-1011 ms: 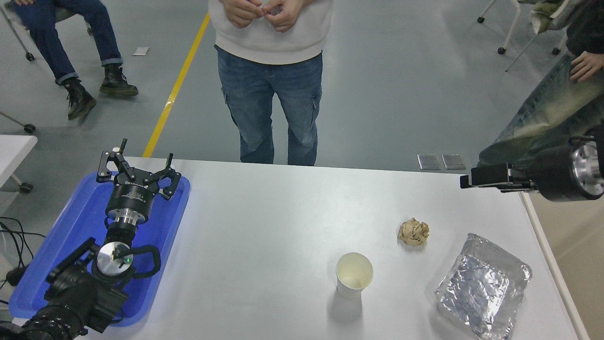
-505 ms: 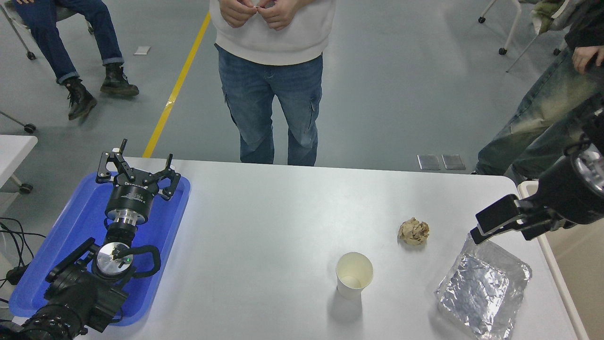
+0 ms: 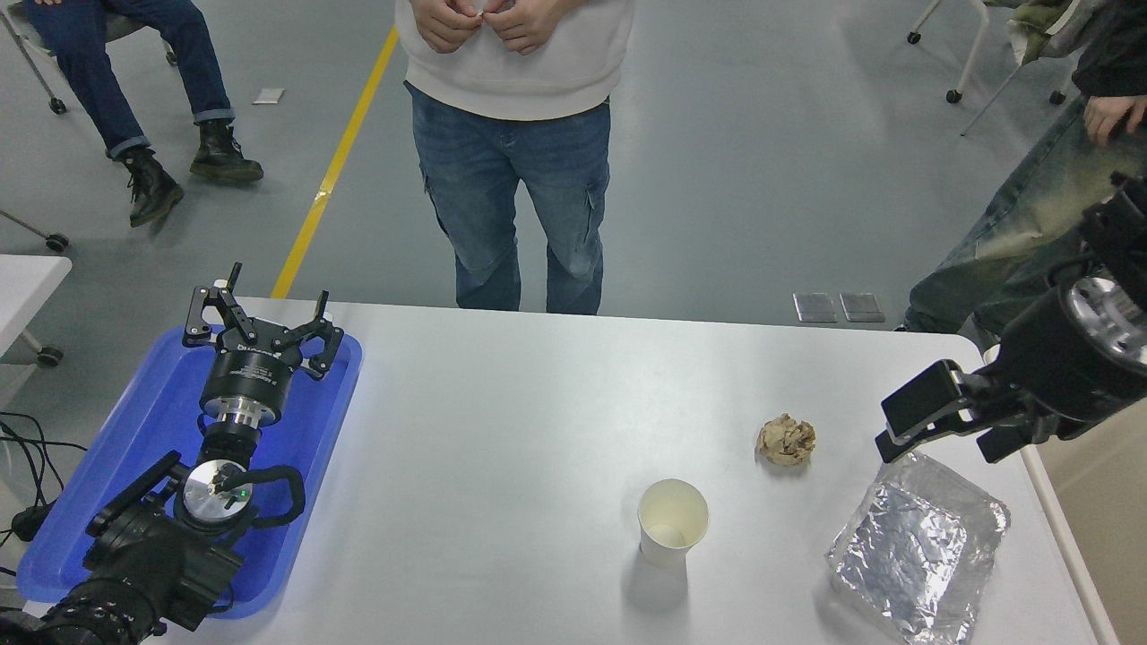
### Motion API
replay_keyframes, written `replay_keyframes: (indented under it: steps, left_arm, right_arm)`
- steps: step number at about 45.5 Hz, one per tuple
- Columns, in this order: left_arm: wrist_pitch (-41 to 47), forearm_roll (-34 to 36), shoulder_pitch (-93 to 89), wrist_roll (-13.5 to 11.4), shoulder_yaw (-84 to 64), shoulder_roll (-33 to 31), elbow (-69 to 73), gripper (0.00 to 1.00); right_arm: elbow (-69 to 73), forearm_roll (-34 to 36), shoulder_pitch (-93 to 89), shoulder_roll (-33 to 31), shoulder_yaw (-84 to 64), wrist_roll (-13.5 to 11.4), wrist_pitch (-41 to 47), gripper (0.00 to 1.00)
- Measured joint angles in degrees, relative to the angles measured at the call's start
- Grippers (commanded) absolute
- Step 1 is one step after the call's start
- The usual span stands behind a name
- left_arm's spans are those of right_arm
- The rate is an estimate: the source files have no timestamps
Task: Pick up paper cup place in dustbin
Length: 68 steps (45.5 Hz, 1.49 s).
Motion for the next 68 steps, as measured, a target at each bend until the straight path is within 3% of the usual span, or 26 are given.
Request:
replay_keyframes:
  steps: [24, 38, 68]
  left_arm:
    - [0.0, 0.0, 0.0, 0.0, 0.0, 0.0, 0.0, 1.0]
    - [0.0, 0.0, 0.0, 0.0, 0.0, 0.0, 0.0, 1.0]
    - [0.0, 0.0, 0.0, 0.0, 0.0, -0.1, 0.0, 1.0]
  right_arm:
    - [0.3, 2.2, -2.7, 0.9, 6.0, 0.0, -3.5, 1.0]
    - [-2.3, 2.5, -10.7, 4.9, 13.4, 0.2, -12.0, 1.0]
    - [-16.8, -1.1, -36.5, 15.4, 25.0, 0.5, -18.6, 1.0]
